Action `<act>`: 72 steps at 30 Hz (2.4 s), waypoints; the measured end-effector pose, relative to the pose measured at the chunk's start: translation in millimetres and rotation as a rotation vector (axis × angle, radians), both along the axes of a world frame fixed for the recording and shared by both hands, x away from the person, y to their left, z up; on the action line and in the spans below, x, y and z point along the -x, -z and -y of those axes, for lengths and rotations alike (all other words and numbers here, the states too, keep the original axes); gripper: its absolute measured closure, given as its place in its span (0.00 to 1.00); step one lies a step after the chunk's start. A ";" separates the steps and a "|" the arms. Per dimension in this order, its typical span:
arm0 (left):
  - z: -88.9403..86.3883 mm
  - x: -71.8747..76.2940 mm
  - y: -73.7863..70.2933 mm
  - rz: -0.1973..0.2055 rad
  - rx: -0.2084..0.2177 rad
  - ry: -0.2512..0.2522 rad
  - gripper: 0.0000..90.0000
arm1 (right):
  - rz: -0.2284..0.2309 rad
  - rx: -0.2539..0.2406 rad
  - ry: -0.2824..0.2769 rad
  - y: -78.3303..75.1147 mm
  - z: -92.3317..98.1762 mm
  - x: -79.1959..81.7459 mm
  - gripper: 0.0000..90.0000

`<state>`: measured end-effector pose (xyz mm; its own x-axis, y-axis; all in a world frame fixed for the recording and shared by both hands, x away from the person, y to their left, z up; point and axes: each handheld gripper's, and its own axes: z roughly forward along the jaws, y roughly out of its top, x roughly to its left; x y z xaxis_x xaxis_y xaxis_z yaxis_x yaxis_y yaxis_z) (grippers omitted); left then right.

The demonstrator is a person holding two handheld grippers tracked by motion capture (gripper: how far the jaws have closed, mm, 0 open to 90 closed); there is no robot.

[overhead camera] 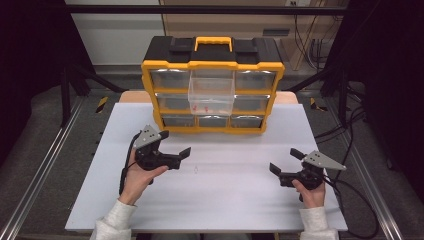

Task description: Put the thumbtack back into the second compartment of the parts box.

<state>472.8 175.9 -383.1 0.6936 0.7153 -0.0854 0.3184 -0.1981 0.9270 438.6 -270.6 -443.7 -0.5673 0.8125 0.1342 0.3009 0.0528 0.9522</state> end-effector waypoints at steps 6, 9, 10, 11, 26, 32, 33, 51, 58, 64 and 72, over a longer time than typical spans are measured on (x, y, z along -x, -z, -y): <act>10.5 -0.3 12.5 -0.023 -0.040 0.011 0.01 | 0.002 -0.002 0.002 -1.1 -0.1 0.7 0.00; 14.2 -1.0 19.2 -0.041 -0.061 0.012 0.01 | -0.001 0.000 0.002 -0.7 -0.6 0.6 0.00; 15.2 -1.5 21.7 -0.049 -0.064 0.013 0.02 | -0.001 0.000 0.001 -0.6 -0.8 0.6 0.00; 16.3 -2.0 24.6 -0.059 -0.066 0.015 0.02 | -0.001 0.000 0.001 -0.6 -0.9 0.6 0.00; 32.3 -7.4 67.3 -0.188 -0.160 -0.028 0.05 | -0.002 0.002 -0.001 -0.5 -1.4 0.3 0.00; 35.4 -8.4 79.7 -0.228 -0.197 -0.067 0.11 | -0.001 -0.002 0.000 -0.8 -1.0 0.4 0.00; 36.2 -7.9 81.1 -0.227 -0.197 -0.071 0.13 | -0.001 -0.002 -0.001 -0.9 -0.9 0.5 0.00; 47.8 -3.6 95.5 -0.286 -0.215 -0.076 0.64 | 0.001 -0.001 -0.001 -1.4 -1.0 0.5 0.00; 51.3 -2.6 97.4 -0.286 -0.228 -0.073 0.75 | 0.001 -0.001 -0.001 -1.6 -1.0 0.4 0.00; 53.9 -2.5 99.9 -0.282 -0.247 -0.075 0.84 | 0.001 0.000 -0.001 -1.7 -1.2 0.4 0.00; 52.8 -4.1 99.8 -0.282 -0.257 -0.076 0.93 | 0.001 0.000 -0.001 -1.9 -1.4 0.5 0.00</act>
<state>476.9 123.2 -482.9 0.6127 0.7866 -0.0766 0.5767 -0.3787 0.7239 438.1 -269.2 -441.7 -0.5681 0.8120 0.1340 0.3002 0.0529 0.9524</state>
